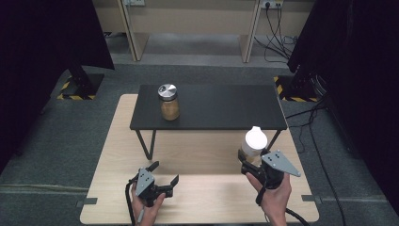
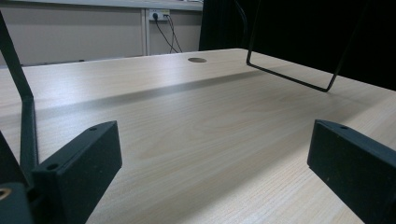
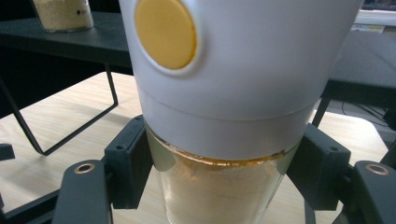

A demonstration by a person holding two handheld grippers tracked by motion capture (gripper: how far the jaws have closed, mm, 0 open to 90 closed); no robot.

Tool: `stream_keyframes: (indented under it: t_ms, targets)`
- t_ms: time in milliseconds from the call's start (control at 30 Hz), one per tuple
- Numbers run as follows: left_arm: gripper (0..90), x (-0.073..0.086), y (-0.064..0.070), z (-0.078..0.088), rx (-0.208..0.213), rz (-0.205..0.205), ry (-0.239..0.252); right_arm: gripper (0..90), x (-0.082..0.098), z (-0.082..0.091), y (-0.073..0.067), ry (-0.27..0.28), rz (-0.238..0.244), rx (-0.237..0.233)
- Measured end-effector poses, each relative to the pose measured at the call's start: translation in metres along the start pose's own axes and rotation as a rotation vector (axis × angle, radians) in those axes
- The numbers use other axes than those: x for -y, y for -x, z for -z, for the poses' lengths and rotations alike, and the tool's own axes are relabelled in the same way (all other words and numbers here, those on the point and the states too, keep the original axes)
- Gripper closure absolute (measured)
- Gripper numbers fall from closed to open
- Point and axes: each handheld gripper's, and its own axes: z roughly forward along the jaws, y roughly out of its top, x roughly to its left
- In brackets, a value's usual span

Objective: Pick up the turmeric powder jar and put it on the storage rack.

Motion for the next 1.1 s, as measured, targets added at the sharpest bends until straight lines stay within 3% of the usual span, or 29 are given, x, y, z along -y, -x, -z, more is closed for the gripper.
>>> stream_keyframes:
  t_ms: [567,1100]
  targets:
    - [2.2,0.000,-0.001,0.000,0.003,-0.001,0.001,30.7,-0.034,-0.003,-0.006,0.041,0.015,0.029]
    - [2.2,0.000,-0.001,0.000,0.003,-0.003,0.002,30.8,-0.063,-0.015,-0.009,0.072,-0.007,0.064]
